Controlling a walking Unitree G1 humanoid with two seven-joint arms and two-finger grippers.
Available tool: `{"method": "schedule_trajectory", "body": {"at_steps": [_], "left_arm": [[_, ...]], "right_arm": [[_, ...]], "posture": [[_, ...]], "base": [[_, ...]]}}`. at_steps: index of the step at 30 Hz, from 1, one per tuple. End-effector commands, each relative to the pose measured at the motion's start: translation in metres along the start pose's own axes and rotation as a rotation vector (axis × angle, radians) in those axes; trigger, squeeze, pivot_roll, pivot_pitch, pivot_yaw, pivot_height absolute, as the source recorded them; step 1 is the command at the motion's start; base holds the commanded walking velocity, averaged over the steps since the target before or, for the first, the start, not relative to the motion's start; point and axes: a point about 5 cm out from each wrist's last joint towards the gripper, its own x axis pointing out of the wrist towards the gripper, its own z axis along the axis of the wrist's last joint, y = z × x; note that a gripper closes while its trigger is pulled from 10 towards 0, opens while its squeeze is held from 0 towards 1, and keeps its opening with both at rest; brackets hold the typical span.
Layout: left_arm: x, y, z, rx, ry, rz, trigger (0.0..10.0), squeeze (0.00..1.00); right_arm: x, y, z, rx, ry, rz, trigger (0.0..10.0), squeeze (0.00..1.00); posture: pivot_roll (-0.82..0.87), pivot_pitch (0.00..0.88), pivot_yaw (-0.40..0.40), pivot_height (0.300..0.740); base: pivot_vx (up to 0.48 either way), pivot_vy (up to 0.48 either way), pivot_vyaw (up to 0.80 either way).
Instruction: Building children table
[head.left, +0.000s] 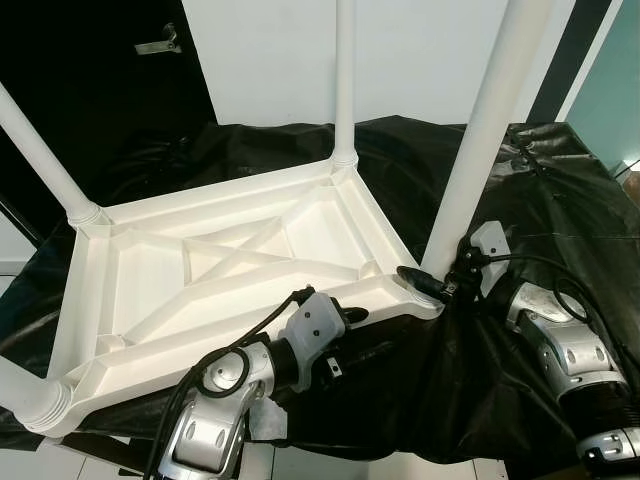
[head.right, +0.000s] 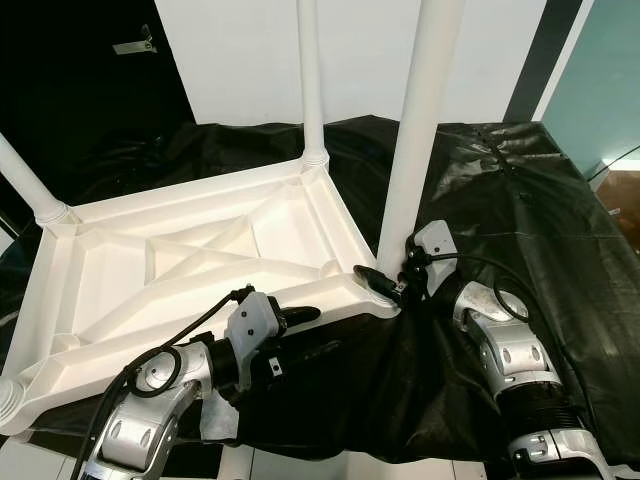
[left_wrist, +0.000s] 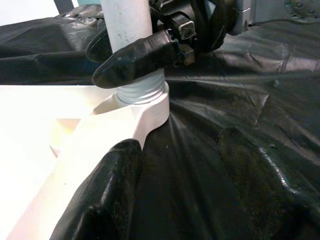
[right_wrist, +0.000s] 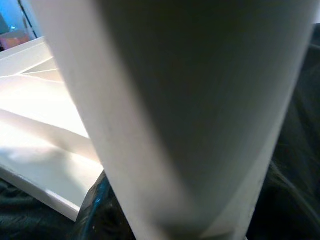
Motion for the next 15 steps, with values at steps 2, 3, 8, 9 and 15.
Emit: {"method": "schedule_trajectory", "body": {"at_steps": [2, 3, 8, 9, 15], "left_arm": [[-0.001, 0.009, -0.003, 0.002, 0.014, 0.185, 10.0, 0.00], [-0.001, 0.009, -0.003, 0.001, 0.012, 0.186, 10.0, 0.00], [0.000, 0.007, -0.002, -0.003, 0.004, 0.174, 10.0, 0.00], [0.001, 0.006, -0.002, -0.003, 0.003, 0.171, 10.0, 0.00], [0.000, 0.008, -0.002, 0.003, 0.003, 0.164, 10.0, 0.00]], "right_arm": [[-0.003, 0.001, -0.005, 0.004, 0.013, -0.046, 0.0, 0.00], [-0.004, -0.001, -0.009, -0.016, 0.040, -0.138, 9.6, 0.00], [-0.007, 0.000, -0.017, -0.008, 0.065, -0.380, 10.0, 0.00], [-0.008, 0.002, -0.018, 0.022, 0.067, -0.426, 10.0, 0.00], [-0.008, 0.011, -0.024, 0.092, 0.073, -0.615, 10.0, 0.00]], "posture": [[-0.06, 0.014, 0.014, 0.740], [-0.06, 0.014, 0.014, 0.740], [-0.07, 0.015, 0.023, 0.740], [-0.07, 0.013, 0.024, 0.740], [-0.07, 0.015, 0.029, 0.740]], "base": [[0.000, 0.000, 0.00], [0.000, 0.000, 0.00], [0.000, 0.000, 0.00], [0.000, 0.000, 0.00], [0.000, 0.000, 0.00]]}}
